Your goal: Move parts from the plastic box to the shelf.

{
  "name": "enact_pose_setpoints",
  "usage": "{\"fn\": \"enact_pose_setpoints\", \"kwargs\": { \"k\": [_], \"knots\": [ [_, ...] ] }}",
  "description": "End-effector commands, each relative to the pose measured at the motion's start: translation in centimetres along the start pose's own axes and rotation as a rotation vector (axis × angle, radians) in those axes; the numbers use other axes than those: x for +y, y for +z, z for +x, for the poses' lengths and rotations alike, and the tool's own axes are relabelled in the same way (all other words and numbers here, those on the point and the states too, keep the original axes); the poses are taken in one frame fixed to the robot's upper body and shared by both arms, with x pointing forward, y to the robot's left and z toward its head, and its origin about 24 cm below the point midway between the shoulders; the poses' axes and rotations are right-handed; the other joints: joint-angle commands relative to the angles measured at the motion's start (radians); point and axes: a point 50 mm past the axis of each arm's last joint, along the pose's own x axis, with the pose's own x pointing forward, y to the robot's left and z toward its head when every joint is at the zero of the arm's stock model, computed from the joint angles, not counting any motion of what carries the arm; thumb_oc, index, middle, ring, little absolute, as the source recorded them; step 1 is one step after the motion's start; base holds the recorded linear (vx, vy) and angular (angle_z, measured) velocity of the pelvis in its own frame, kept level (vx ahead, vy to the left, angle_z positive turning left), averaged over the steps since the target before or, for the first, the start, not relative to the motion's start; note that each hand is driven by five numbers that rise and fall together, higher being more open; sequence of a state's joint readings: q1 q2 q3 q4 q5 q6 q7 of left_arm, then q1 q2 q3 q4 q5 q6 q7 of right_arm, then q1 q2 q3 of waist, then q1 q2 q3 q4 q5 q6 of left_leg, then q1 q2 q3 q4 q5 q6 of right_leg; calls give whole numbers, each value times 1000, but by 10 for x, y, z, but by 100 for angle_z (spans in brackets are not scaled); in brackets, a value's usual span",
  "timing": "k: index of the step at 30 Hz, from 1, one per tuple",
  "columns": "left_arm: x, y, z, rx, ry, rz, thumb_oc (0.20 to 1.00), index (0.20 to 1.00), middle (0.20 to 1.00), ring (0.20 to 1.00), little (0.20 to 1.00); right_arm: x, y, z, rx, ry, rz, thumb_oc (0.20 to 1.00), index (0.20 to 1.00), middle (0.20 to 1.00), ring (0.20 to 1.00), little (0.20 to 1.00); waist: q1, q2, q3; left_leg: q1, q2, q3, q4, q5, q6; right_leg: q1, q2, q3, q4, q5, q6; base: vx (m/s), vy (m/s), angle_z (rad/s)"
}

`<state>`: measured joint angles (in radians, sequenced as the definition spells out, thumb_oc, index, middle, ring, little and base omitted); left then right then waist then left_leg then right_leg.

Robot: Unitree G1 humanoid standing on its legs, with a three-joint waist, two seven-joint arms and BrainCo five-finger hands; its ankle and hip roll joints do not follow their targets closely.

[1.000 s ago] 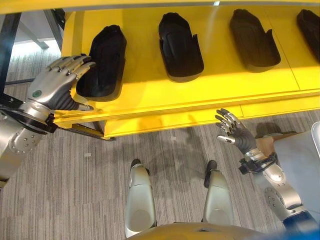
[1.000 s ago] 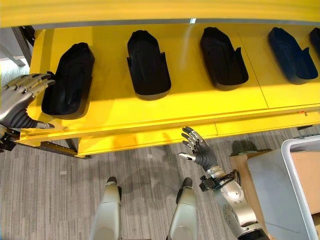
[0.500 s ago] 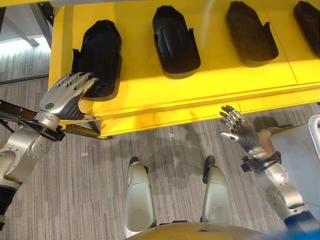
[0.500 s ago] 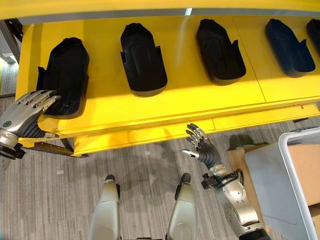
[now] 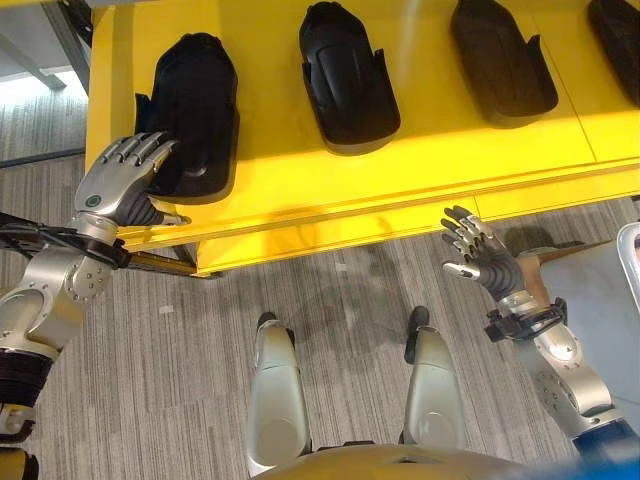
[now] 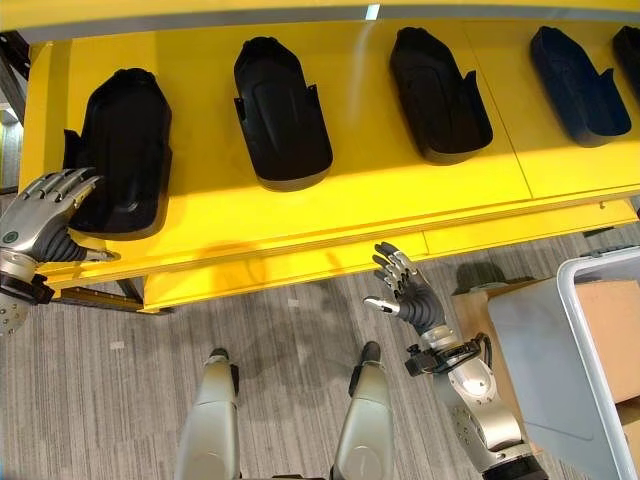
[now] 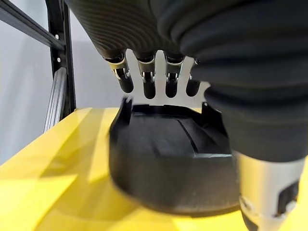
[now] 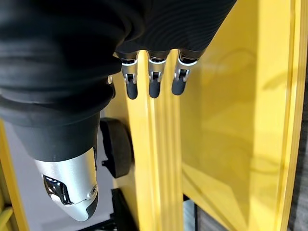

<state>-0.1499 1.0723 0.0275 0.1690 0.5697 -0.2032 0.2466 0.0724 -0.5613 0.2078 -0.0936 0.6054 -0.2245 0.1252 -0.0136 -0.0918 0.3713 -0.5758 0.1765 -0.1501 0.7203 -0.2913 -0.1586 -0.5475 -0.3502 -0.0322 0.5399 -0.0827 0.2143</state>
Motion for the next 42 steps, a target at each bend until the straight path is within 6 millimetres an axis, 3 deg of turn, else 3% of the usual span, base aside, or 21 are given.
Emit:
{"fn": "enact_pose_setpoints", "kwargs": {
  "k": [1,23,35,42],
  "knots": [
    [10,-3,6,12,67,-3,1000,1000,1000,1000,1000,0,19,2,-98,18,-21,1000,1000,1000,1000,1000,-3,-17,-38,-8,-47,64,5,-6,106,6,48,-17,98,-114,-93,0,0,0],
    [-44,11,38,142,-46,-154,1000,1000,1000,1000,1000,2,12,-2,-53,14,1,1000,1000,1000,1000,1000,-42,-38,-65,-35,-32,75,35,-18,105,-36,65,7,121,-119,-98,6,5,-3],
    [-45,3,49,206,-66,-148,1000,1000,1000,1000,1000,3,10,-5,-35,24,8,1000,1000,1000,1000,1000,-53,-40,-77,-41,-28,76,42,-18,101,-46,70,11,130,-120,-98,1,0,0],
    [-39,-13,52,266,-66,-118,1000,1000,1000,1000,1000,4,9,-7,-24,37,10,1000,1000,1000,1000,1000,-58,-42,-81,-48,-25,80,51,-20,103,-56,72,16,138,-120,-98,0,0,0]
  ]
}}
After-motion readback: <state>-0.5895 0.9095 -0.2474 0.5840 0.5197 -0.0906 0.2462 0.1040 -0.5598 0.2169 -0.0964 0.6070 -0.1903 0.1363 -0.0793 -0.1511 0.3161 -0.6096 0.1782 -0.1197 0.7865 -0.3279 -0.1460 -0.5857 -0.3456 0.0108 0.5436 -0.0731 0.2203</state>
